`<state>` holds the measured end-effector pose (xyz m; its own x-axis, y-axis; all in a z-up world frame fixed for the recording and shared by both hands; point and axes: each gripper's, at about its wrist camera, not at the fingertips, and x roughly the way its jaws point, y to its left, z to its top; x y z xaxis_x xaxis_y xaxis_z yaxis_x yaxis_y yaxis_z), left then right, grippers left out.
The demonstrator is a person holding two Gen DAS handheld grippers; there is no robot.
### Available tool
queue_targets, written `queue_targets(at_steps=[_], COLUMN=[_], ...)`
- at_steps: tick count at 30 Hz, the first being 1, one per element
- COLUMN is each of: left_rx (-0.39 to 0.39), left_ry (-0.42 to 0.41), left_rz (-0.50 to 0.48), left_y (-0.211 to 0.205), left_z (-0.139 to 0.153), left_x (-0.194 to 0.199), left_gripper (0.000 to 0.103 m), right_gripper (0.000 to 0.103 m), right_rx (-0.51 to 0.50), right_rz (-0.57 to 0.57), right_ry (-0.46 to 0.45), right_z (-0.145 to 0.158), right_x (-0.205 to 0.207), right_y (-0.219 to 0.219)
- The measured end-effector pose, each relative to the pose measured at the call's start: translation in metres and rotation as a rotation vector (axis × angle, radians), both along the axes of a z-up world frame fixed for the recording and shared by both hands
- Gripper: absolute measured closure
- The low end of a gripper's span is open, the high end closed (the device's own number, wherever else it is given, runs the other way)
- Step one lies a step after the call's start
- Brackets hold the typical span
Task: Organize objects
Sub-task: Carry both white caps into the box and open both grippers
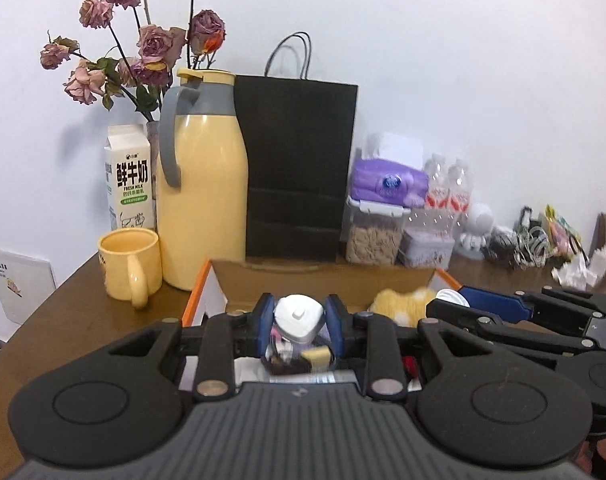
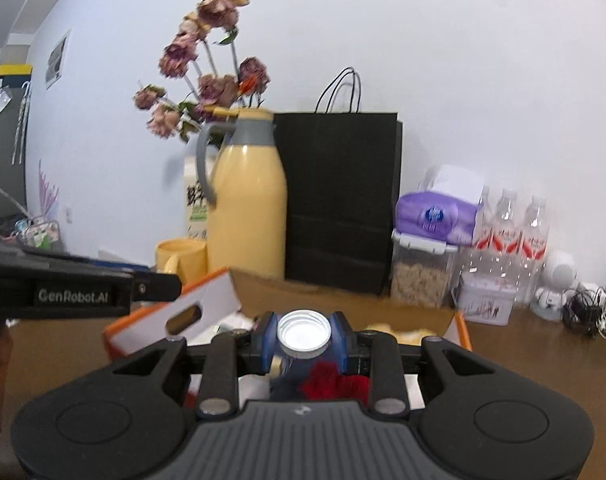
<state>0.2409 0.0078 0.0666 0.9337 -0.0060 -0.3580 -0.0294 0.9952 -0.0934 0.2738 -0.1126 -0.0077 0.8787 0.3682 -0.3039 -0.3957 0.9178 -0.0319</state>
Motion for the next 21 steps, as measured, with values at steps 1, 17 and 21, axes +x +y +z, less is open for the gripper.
queue_targets(at_steps=[1,17,21], left_rx=[-0.013,0.001,0.038], left_ry=[-0.001,0.119,0.103], left_rz=[0.009,0.036,0.061], left_y=[0.002,0.005,0.004], left_z=[0.001,-0.041,-0.042], left_x=[0.005,0.075,0.073], left_gripper=[0.074,0.072,0.037], right_gripper=[0.076,0.076,0.072], right_rx=[0.007,0.029,0.043], right_rz=[-0.005,-0.050,-0.042], right_ry=[0.000,0.141,0.171], right_z=[0.002,-0.034,-0.039], right_x=[0.006,0.074,0.077], right_y=[0.000,-0.014,-0.018])
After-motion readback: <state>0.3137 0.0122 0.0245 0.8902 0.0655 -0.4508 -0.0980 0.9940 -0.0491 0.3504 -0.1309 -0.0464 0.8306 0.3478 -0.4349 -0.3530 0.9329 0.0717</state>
